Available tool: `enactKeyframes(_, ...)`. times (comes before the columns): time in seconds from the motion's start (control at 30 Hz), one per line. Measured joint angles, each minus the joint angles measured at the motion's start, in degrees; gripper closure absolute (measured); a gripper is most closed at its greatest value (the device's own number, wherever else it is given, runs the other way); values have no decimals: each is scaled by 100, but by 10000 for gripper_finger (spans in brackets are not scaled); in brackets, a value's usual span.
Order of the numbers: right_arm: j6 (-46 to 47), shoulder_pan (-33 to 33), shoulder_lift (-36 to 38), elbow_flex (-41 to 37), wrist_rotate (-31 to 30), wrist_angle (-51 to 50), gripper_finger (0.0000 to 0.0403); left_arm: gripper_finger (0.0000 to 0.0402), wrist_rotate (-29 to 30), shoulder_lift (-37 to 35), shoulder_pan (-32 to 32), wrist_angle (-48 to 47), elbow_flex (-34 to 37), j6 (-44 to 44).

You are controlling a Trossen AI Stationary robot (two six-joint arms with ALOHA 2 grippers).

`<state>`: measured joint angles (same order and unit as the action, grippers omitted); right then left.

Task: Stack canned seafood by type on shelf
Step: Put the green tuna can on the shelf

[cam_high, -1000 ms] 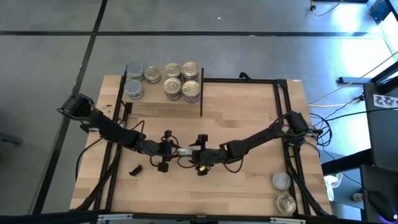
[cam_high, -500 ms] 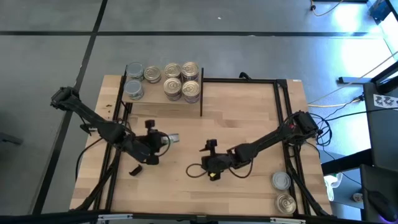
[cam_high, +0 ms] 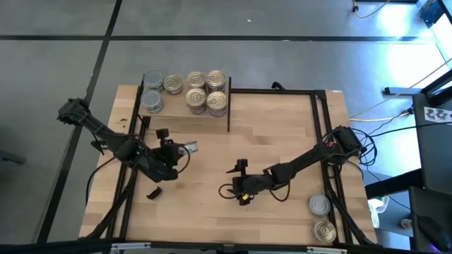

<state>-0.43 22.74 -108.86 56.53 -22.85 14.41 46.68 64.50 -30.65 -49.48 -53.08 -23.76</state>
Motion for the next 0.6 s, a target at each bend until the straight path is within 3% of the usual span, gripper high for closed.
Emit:
enactKeyframes(0.13, -2, 0, 0, 0, 0, 56, 56, 272, 224, -5, 3, -25, 2, 351)
enactKeyframes(0.33, 7, -34, 0, 0, 0, 57, 56, 272, 1692, -21, 9, -909, 0, 827)
enactKeyframes(0.6, 7, -39, 0, 0, 0, 59, 56, 272, 1920, 8, 697, -1742, 83, 613)
